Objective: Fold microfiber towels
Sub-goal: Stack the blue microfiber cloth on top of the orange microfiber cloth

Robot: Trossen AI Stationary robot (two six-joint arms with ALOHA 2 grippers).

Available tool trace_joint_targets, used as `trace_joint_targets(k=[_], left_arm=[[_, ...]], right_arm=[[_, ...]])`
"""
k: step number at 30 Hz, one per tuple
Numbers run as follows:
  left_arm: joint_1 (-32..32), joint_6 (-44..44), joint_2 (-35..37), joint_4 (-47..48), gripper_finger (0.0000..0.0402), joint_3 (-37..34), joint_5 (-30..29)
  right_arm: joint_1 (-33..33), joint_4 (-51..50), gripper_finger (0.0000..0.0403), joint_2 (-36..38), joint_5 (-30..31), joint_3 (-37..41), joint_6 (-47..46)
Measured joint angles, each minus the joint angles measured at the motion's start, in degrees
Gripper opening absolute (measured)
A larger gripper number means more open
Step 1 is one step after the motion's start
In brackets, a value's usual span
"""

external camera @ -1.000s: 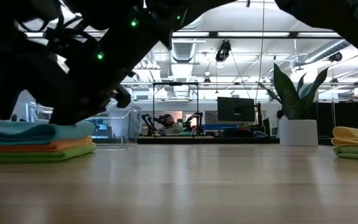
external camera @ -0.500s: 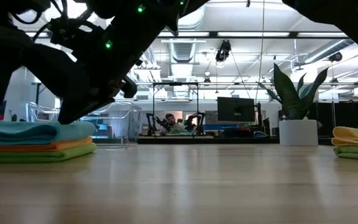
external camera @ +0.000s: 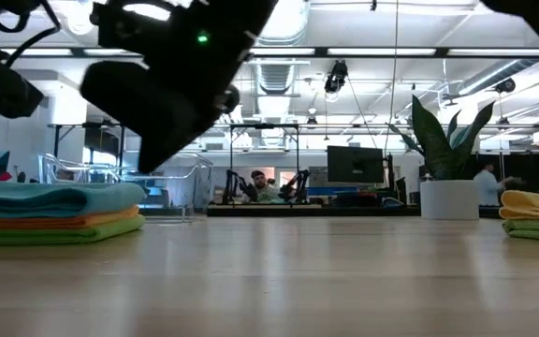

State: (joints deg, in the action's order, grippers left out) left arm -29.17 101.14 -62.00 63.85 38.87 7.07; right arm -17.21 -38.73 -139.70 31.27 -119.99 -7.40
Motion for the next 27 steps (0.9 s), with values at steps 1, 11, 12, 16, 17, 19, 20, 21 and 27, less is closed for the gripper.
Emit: trace_joint_targets(k=[1,11,12,16,17,19,20,21,27], left_arm=[[-0.68,1.14,-0.96,0.07,0.0201,0.39,-0.02],[-4.67,9.86,-8.16,-0.06,0.0201,4.03,-4.51],[-4.70,9.97,-8.73,-0.08,0.0201,3.80,-4.50],[-4.67,11.13,-9.94,-0.33,0.0201,3.27,-4.17],[-4.67,11.23,-9.86,-0.34,0.0201,3.17,-4.17],[-4.67,11.86,-9.25,-0.25,0.0201,3.03,-4.33],[-4.67,12.56,-8.85,-0.28,0.0201,2.97,-4.61],[-4.67,12.97,-8.42,-0.30,0.0201,2.95,-4.80],[-4.65,15.56,-7.67,-2.33,0.0201,1.15,-5.07]], right_arm=[[-0.35,-0.28,0.0018,0.72,0.08,1.34,0.10],[-1.27,7.42,0.0018,9.31,1.37,19.32,-0.56],[-1.27,8.82,0.0018,10.45,1.37,21.35,-0.82],[-1.27,14.57,0.0018,15.82,1.43,28.74,-2.17],[-1.27,15.44,0.0018,17.03,1.41,30.33,-2.52],[-1.27,17.45,0.0018,19.08,1.39,33.37,-3.09],[-1.27,18.74,0.0018,20.04,1.40,34.72,-3.12],[-1.27,20.05,0.0018,21.04,1.37,36.06,-3.12],[-1.27,25.23,0.0018,23.87,1.36,40.66,-3.15]])
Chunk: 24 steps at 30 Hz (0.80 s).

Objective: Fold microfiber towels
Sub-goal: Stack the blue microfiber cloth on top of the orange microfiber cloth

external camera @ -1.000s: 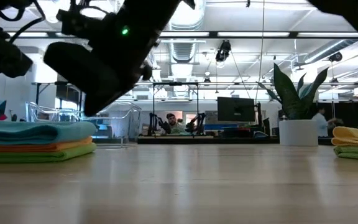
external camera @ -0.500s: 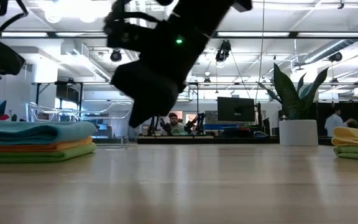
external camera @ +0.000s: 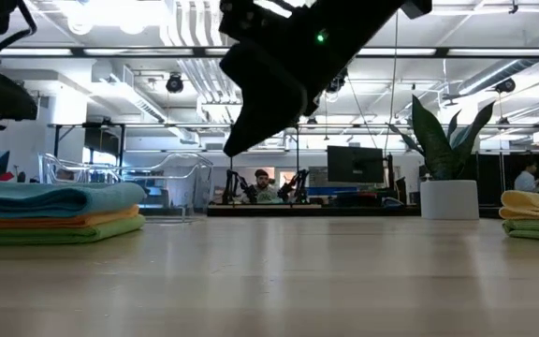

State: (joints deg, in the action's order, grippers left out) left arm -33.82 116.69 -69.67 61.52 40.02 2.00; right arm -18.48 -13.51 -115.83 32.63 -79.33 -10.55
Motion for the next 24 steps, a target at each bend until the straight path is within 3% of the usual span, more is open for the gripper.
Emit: trace_joint_targets(k=[7,12,24], left_arm=[[0.09,0.88,0.13,-8.56,0.0201,-3.70,-1.62],[0.09,0.03,0.09,-9.71,0.0190,-3.57,-4.06],[0.11,-3.09,1.57,-6.74,0.0076,-2.16,-7.48]], right_arm=[[0.00,0.62,0.0018,0.04,-0.08,0.93,-1.44],[0.00,0.58,0.0018,0.04,-0.18,0.94,-1.48],[0.04,0.56,0.0018,0.04,-0.21,0.94,-2.54]])
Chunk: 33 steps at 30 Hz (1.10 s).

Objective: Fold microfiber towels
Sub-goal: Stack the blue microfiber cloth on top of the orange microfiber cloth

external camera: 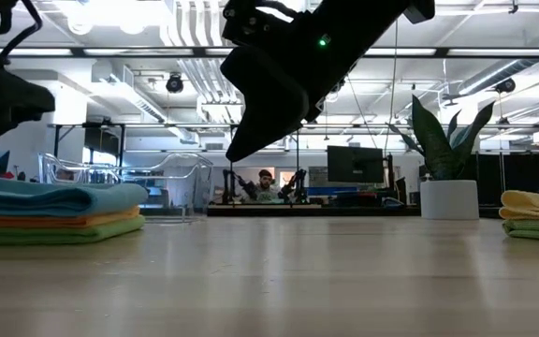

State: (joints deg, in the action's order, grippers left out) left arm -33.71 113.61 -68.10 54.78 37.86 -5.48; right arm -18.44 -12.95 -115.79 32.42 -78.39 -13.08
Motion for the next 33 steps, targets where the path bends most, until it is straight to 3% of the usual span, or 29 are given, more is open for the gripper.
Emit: trace_joint_targets(k=[7,16,24,33], left_arm=[[0.00,-1.72,0.92,2.76,0.0006,0.20,0.11],[-0.02,-2.91,0.77,3.24,0.0002,1.70,0.27],[-0.04,-2.98,0.81,16.58,0.0001,8.41,-0.07],[-0.04,-1.60,-0.47,8.36,0.0000,3.78,3.11]], right_arm=[[-0.02,-0.04,0.0018,-0.02,-0.40,0.00,-1.17],[0.07,-0.04,0.0018,-0.02,-0.95,0.00,-1.51],[0.07,-0.21,0.0018,-0.05,-1.11,0.00,-1.51],[0.07,-0.29,0.0018,-0.07,-1.38,0.69,-3.82]])
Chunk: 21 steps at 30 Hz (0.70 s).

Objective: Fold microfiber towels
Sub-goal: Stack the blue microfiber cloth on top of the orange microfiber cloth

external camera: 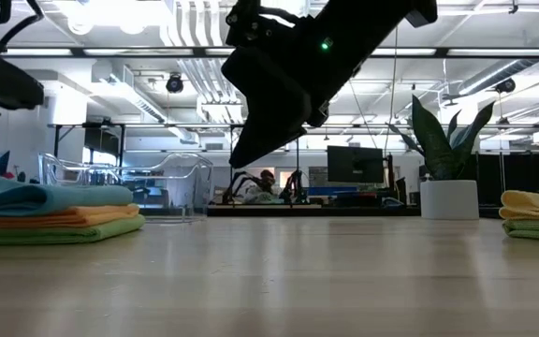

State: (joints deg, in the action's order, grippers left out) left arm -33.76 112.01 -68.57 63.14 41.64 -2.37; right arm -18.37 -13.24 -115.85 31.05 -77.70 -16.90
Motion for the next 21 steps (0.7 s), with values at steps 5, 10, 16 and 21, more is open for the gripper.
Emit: trace_joint_targets(k=[5,10,16,21], left_arm=[[0.00,-1.57,-1.41,-1.25,0.0001,-0.52,0.85],[0.00,-5.31,-1.79,-1.06,0.0030,-0.30,1.14],[0.00,-7.89,-0.35,3.83,0.0104,-0.03,0.95],[-0.10,-8.59,2.41,10.15,0.0164,0.90,0.53]], right_arm=[[0.01,6.25,0.0018,-0.31,-2.76,0.38,1.77],[1.47,23.94,0.0017,-3.63,-14.66,0.76,7.62],[3.69,26.27,0.0017,-12.22,-22.33,-9.50,7.43],[3.65,16.12,0.0017,-20.03,-22.48,-24.28,11.08]])
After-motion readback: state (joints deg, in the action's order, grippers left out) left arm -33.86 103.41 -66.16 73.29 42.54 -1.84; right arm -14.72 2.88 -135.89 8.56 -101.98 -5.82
